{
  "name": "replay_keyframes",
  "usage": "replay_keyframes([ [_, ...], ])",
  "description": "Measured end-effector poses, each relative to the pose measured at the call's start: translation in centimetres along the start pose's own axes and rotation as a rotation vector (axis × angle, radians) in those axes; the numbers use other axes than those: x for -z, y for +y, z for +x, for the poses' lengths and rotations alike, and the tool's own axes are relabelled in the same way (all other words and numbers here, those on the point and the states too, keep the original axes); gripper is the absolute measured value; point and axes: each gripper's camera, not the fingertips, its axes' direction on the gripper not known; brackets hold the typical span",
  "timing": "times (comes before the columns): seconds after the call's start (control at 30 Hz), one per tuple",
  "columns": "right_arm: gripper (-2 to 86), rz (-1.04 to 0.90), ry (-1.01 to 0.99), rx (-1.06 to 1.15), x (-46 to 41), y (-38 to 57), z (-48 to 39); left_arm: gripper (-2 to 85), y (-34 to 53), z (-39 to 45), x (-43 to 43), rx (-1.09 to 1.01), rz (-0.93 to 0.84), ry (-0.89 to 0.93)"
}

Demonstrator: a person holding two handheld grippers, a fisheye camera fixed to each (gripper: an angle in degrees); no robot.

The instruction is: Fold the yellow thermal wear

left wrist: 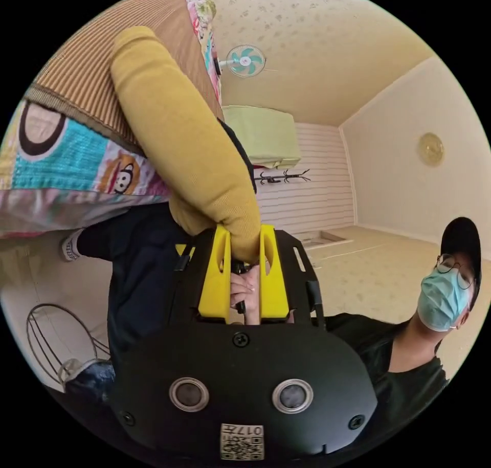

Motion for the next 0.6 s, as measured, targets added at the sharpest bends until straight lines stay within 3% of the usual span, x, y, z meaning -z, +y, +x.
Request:
replay_keyframes([
  [0.13, 25.6, 0.027, -0.338, 0.033, -1.1, -3.1, 0.4, 8.3, 3.7, 6.3, -3.2, -0.210, -0.115, -0.141],
  [0.3, 21.7, 0.038, -0.395, 0.413, 0.9, -5.9, -7.2, 8.5, 5.6, 11.5, -1.8, -0.445, -0.108, -0.214],
  [0.47, 18.3, 0.017, -0.256, 0.931, 8.7, -13.5, -25.9, 6.0, 8.5, 10.0, -2.5, -0.489, -0.168, -0.285],
  [0.6, 16.3, 0.054, 0.004, 1.080, 14.7, -18.8, -34.5, 6.5, 9.3, 6.3, -3.3, -0.379, -0.207, -0.209],
])
